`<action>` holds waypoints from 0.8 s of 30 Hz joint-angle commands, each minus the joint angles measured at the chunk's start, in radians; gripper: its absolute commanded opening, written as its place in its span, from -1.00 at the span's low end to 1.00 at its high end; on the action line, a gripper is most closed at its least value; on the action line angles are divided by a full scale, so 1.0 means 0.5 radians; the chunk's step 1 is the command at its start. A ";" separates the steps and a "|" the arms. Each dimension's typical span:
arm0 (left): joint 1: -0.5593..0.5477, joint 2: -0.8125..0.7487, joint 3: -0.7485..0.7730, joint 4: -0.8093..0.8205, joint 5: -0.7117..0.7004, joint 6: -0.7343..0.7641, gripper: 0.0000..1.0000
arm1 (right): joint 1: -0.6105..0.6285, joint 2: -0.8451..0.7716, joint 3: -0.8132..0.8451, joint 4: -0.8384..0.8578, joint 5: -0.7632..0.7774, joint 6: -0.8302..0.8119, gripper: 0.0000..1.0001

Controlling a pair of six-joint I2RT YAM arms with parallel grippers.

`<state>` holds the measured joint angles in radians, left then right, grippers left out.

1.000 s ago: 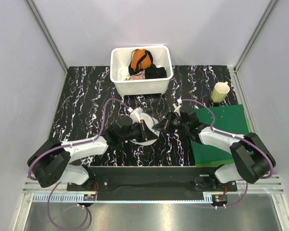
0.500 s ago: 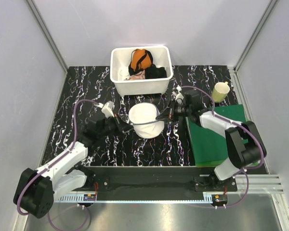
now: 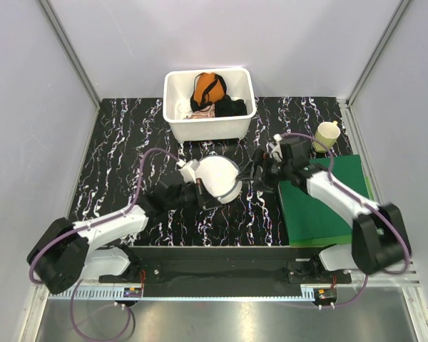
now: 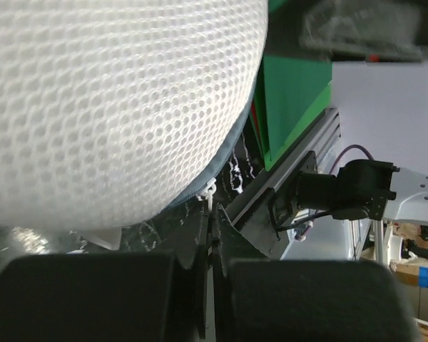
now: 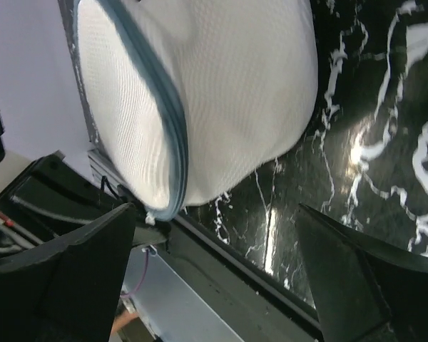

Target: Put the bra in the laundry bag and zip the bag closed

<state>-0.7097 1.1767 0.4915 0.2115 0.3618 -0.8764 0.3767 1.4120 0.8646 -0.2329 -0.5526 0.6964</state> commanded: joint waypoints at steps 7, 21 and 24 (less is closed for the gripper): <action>-0.197 0.224 0.201 0.366 -0.113 -0.122 -1.00 | 0.204 -0.296 -0.290 0.358 0.078 0.463 0.79; -0.005 -0.245 0.017 -0.330 -0.417 0.038 -1.00 | 0.158 0.103 -0.195 0.671 0.053 0.421 -1.00; 0.170 -0.414 0.002 -0.633 -0.475 0.166 -1.00 | 0.109 0.100 -0.165 0.592 -0.042 0.301 -1.00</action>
<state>-0.7200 1.0893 0.5045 0.0891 0.2043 -0.8860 0.4751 1.4563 0.7387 0.0708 -0.5484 0.9363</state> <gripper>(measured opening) 0.012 0.026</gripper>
